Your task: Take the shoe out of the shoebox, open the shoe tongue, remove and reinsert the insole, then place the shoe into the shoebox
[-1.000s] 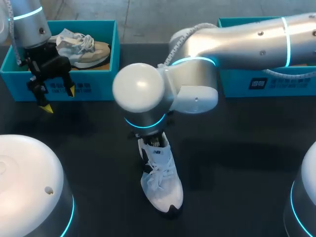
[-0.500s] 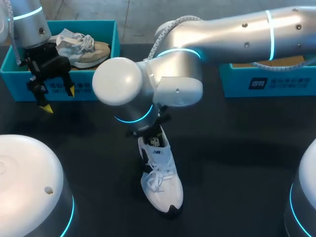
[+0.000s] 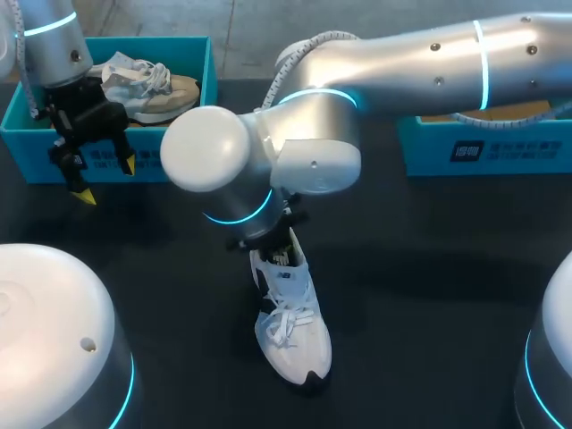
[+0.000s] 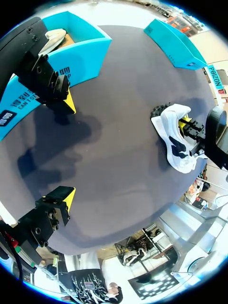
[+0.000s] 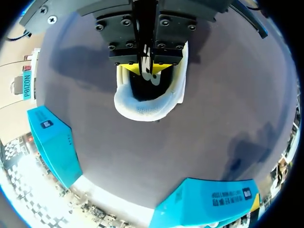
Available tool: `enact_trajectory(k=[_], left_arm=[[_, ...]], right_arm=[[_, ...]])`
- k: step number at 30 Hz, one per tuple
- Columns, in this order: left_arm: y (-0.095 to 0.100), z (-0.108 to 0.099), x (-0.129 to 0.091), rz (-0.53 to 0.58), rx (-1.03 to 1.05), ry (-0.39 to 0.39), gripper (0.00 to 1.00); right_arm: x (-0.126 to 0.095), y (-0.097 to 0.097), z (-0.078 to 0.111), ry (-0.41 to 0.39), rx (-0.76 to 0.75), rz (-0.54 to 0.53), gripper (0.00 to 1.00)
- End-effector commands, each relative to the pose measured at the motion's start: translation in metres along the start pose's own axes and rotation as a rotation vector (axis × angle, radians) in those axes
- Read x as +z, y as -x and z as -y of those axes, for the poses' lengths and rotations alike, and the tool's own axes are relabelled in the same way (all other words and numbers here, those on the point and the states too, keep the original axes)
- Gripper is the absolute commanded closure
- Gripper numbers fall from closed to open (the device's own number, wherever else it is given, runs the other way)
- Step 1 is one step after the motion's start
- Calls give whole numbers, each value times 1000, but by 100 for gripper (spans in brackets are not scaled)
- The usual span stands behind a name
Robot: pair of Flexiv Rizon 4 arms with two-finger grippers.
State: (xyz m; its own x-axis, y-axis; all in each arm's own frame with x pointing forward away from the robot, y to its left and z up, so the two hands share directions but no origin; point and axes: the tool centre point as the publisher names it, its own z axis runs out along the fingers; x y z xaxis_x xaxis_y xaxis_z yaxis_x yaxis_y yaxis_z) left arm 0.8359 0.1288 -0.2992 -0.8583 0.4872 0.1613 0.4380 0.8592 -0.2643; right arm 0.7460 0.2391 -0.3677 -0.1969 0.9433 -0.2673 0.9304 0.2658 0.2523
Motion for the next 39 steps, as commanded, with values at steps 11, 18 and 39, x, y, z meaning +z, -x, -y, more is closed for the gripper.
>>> enact_trajectory(k=[11, 18, 39], left_arm=[[-1, 0, 0, 0, 0, 2, 0], [-1, 0, 0, 0, 0, 2, 0], [-1, 0, 0, 0, 0, 2, 0]], right_arm=[[-15, -5, -2, 0, 8, 43, 89], [-9, -3, -1, -10, 14, 38, 100], [31, 4, 2, -69, 14, 103, 100]])
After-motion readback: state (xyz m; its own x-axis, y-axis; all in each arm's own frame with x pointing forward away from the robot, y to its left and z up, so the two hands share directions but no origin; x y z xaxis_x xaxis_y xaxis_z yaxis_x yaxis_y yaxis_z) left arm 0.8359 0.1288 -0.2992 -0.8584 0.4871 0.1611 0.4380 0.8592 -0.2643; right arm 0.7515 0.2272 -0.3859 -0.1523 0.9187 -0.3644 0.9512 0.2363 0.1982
